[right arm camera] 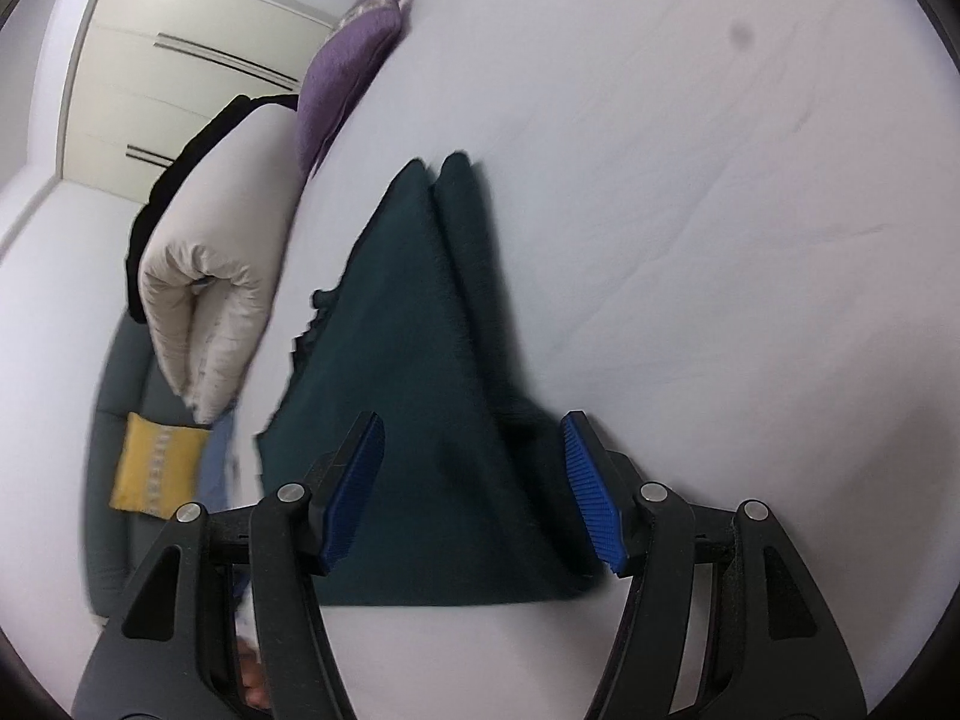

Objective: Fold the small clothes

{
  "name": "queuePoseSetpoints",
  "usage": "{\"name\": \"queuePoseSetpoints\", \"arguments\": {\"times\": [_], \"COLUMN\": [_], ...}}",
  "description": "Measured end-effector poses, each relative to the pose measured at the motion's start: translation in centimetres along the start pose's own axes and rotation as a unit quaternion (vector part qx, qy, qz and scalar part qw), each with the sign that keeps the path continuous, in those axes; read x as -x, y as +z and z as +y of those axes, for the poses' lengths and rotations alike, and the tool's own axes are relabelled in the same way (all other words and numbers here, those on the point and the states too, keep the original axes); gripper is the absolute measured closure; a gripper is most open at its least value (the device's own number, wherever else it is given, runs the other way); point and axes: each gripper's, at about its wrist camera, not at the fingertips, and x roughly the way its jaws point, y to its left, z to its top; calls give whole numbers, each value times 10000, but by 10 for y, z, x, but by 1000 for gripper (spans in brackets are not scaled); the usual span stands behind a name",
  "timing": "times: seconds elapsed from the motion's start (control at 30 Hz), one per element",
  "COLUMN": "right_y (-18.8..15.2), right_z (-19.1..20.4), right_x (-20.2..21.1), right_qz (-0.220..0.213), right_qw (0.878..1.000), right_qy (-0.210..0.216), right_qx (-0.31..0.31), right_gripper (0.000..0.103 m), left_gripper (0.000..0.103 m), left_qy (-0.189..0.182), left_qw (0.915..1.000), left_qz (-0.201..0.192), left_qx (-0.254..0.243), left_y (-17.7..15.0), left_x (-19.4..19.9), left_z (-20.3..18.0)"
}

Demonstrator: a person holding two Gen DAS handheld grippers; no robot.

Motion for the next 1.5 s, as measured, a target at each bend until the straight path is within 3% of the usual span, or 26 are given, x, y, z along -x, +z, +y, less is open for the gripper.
{"name": "queuePoseSetpoints", "arguments": {"times": [0.27,0.4,0.53,0.63,0.87,1.03,1.17,1.27,1.3,1.4,1.43,1.5], "right_y": [11,9,6,2,-4,-11,-28,-63,-83,-124,-135,-146], "right_z": [9,12,7,8,41,91,156,225,251,286,291,294], "right_x": [-30,-46,-53,-55,-54,-53,-65,-91,-105,-141,-154,-172], "right_qz": [654,768,563,401,33,-163,-260,-164,-57,222,323,489], "right_qw": [9971,9959,9962,9972,9997,9924,9746,9418,9247,8886,8802,8748], "right_qy": [302,386,431,395,-233,-859,-1298,-1559,-1577,-1708,-1766,-1811], "right_qx": [-230,-296,-496,-498,81,863,1807,2974,3465,4251,4394,4467], "right_gripper": [48,64,82,86,89,90,90,90,90,90,90,90], "left_gripper": [32,32,32,33,35,35,34,26,24,18,17,15], "left_qy": [-437,-497,-520,-630,-711,-1033,-1230,-1343,-1452,-1752,-1835,-1983], "left_qw": [9985,9978,9980,9971,9968,9924,9870,9833,9802,9711,9684,9639], "left_qz": [276,313,278,246,217,248,297,150,119,89,101,132], "left_qx": [189,294,231,341,295,622,989,1220,1344,1619,1688,1771], "left_y": [3,-2,-5,-8,-10,-7,1,10,13,23,26,32], "left_x": [-35,-42,-42,-44,-44,-40,-31,-20,-17,-14,-14,-15], "left_z": [-19,-13,-12,-5,-3,10,25,37,43,53,55,56]}}
